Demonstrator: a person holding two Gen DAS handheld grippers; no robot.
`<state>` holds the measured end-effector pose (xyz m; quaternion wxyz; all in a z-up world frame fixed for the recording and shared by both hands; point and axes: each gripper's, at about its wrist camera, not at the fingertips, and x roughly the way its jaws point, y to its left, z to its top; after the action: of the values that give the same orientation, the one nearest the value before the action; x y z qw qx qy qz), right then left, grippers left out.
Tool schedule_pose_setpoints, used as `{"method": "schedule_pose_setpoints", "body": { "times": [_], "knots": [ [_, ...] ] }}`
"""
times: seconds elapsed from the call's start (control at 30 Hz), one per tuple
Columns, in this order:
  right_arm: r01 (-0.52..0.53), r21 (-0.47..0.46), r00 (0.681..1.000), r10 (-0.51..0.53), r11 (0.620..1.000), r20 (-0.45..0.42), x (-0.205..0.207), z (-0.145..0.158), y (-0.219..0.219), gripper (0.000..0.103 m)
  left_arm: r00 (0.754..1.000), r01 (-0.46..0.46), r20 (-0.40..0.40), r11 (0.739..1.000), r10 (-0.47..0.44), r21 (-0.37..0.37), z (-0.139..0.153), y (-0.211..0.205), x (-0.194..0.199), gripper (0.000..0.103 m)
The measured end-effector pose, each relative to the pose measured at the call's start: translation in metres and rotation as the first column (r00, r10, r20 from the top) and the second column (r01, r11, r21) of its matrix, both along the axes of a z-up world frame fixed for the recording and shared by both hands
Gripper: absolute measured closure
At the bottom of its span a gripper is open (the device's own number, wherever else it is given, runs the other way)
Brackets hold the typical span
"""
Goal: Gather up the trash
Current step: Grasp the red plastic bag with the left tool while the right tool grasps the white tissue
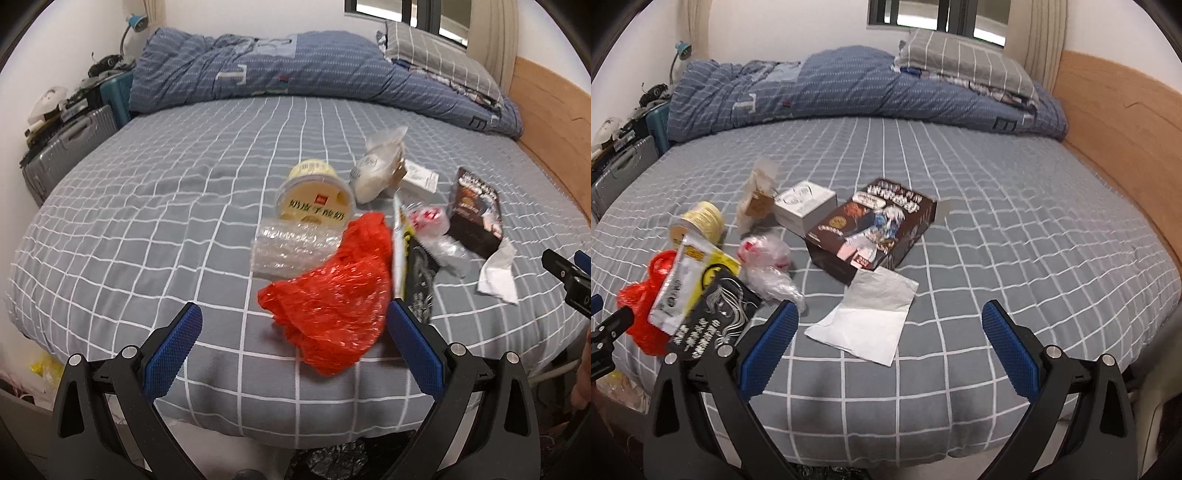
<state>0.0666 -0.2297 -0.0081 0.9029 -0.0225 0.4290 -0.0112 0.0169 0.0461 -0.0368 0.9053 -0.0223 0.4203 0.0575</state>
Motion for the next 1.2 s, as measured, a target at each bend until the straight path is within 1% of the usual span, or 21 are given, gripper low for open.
{"method": "schedule_pose_setpoints", "body": {
  "times": [0.1,0.27,0.37,0.5,0.6,0.77,0.83,0.87,0.93,0.97,1.03,1.07,1.13,1.17,1.2],
  "knots": [
    [-0.001,-0.003,0.999,0.001,1.000,-0.035,0.010,-0.014,0.002,0.011,1.000,0.007,-0.019,1.000,-0.008,-0.022,-0.007,0.004,0.004,0.007],
    [0.007,0.006,0.997,-0.006,1.000,-0.082,0.023,-0.031,0.001,0.011,0.999,0.029,-0.033,0.999,-0.030,-0.031,-0.013,0.002,0.008,0.009],
    [0.006,-0.003,0.994,-0.007,1.000,-0.108,0.031,-0.042,0.003,0.011,0.998,0.045,-0.043,0.998,-0.048,-0.053,-0.015,0.001,0.009,0.012],
    [0.009,0.003,0.991,-0.008,1.000,-0.137,0.039,-0.053,0.003,0.013,0.997,0.062,-0.050,0.997,-0.065,-0.056,-0.017,-0.002,0.009,0.014],
    [0.015,0.029,0.986,-0.010,0.999,-0.166,0.044,-0.060,0.002,0.017,0.995,0.070,-0.064,0.995,-0.075,-0.075,-0.021,-0.002,0.012,0.017],
    [0.009,0.041,0.984,-0.001,0.999,-0.180,0.046,-0.064,0.004,0.022,0.994,0.075,-0.076,0.993,-0.083,-0.093,-0.028,-0.001,0.017,0.024],
    [0.009,0.047,0.981,0.000,0.999,-0.192,0.048,-0.068,0.004,0.025,0.993,0.075,-0.081,0.991,-0.084,-0.107,-0.030,-0.001,0.020,0.031],
    [0.011,0.054,0.980,0.000,0.998,-0.197,0.049,-0.070,0.003,0.028,0.993,0.077,-0.085,0.991,-0.086,-0.112,-0.032,-0.001,0.021,0.033],
    [0.011,0.071,0.977,0.004,0.997,-0.212,0.051,-0.073,0.002,0.032,0.992,0.079,-0.092,0.988,-0.091,-0.130,-0.034,0.000,0.022,0.040],
    [0.012,0.081,0.975,0.006,0.997,-0.220,0.052,-0.075,0.001,0.035,0.991,0.082,-0.091,0.987,-0.095,-0.140,-0.034,0.000,0.023,0.043],
    [0.012,0.103,0.972,0.013,0.995,-0.237,0.053,-0.079,0.000,0.041,0.990,0.095,-0.092,0.984,-0.110,-0.152,-0.035,-0.001,0.024,0.050],
    [0.017,0.112,0.969,0.012,0.994,-0.247,0.054,-0.081,-0.001,0.044,0.990,0.095,-0.092,0.984,-0.110,-0.151,-0.035,-0.001,0.024,0.052],
    [0.030,0.131,0.966,0.005,0.991,-0.259,0.056,-0.084,-0.005,0.048,0.990,0.094,-0.091,0.984,-0.108,-0.155,-0.035,0.000,0.023,0.059],
    [0.031,0.135,0.966,0.005,0.990,-0.260,0.056,-0.085,-0.006,0.052,0.990,0.092,-0.091,0.983,-0.108,-0.157,-0.035,-0.001,0.023,0.061],
    [0.030,0.139,0.965,0.007,0.990,-0.260,0.056,-0.085,-0.007,0.057,0.990,0.091,-0.092,0.983,-0.106,-0.160,-0.034,-0.001,0.023,0.067]
  ]
}}
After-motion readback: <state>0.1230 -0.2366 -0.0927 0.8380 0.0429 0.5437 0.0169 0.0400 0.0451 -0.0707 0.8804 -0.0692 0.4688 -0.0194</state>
